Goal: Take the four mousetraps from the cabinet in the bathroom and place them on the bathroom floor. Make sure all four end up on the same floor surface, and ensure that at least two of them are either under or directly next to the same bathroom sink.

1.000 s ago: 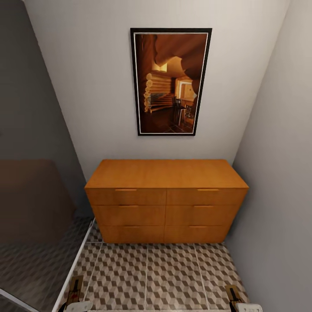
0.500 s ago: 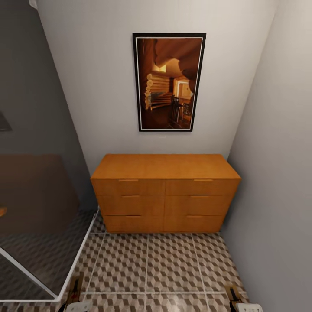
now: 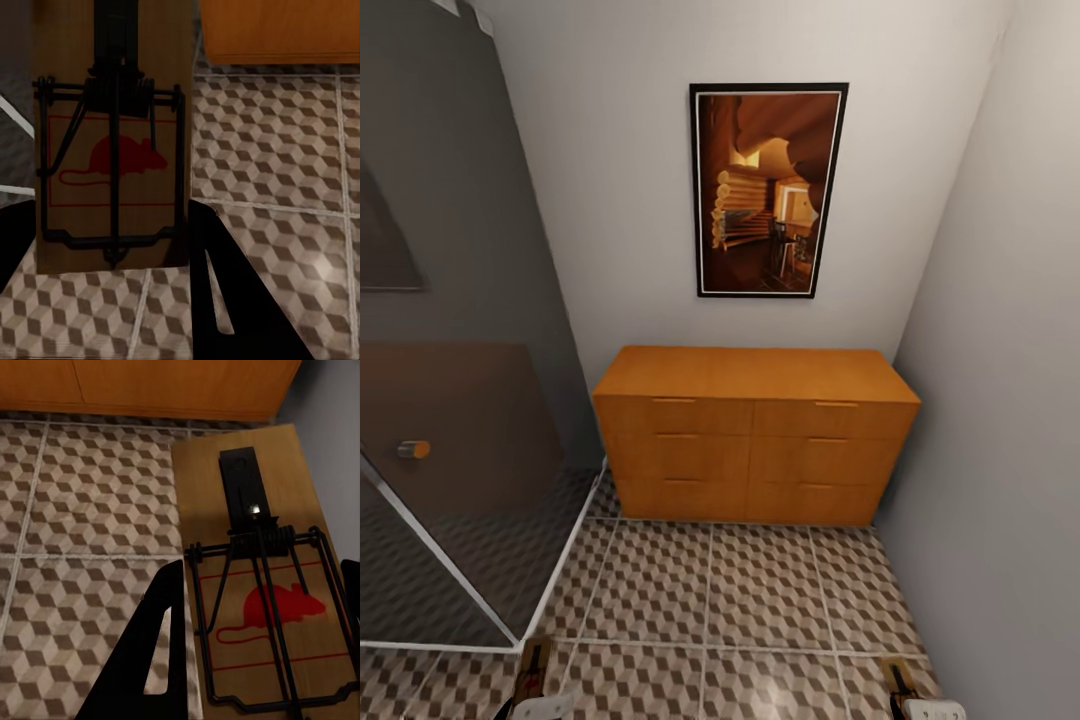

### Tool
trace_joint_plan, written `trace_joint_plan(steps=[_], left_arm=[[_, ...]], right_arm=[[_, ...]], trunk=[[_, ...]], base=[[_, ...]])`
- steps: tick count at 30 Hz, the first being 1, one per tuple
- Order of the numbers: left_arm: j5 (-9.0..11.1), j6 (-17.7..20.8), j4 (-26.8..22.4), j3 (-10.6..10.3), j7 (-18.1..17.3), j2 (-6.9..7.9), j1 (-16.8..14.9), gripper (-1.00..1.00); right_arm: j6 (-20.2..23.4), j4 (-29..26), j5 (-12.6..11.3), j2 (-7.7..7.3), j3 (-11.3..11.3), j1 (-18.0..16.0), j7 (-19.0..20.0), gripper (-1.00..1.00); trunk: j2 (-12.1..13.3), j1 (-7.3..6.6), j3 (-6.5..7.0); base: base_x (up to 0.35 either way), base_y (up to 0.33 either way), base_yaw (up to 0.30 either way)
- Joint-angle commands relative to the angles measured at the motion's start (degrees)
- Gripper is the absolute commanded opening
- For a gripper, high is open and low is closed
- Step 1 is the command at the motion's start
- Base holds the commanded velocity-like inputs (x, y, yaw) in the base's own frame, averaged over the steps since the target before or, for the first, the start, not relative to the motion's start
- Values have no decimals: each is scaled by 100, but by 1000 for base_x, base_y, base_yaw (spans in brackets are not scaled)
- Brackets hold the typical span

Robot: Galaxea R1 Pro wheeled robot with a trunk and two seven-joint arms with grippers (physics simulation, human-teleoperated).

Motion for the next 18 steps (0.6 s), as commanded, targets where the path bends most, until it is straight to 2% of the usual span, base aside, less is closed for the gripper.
trace_joint_plan(steps=[1, 18], left_arm=[[-31, -6, 5, -38, 58, -3, -5, -100], [-31, -6, 6, -38, 58, -3, -5, -100]], right_arm=[[-20, -6, -40, -7, 48, -5, -29, -100], [-20, -6, -40, -7, 48, -5, -31, -100]], trunk=[[-12, 3, -12], [-12, 3, -12]], base=[[-15, 0, 259], [-2, 0, 272]])
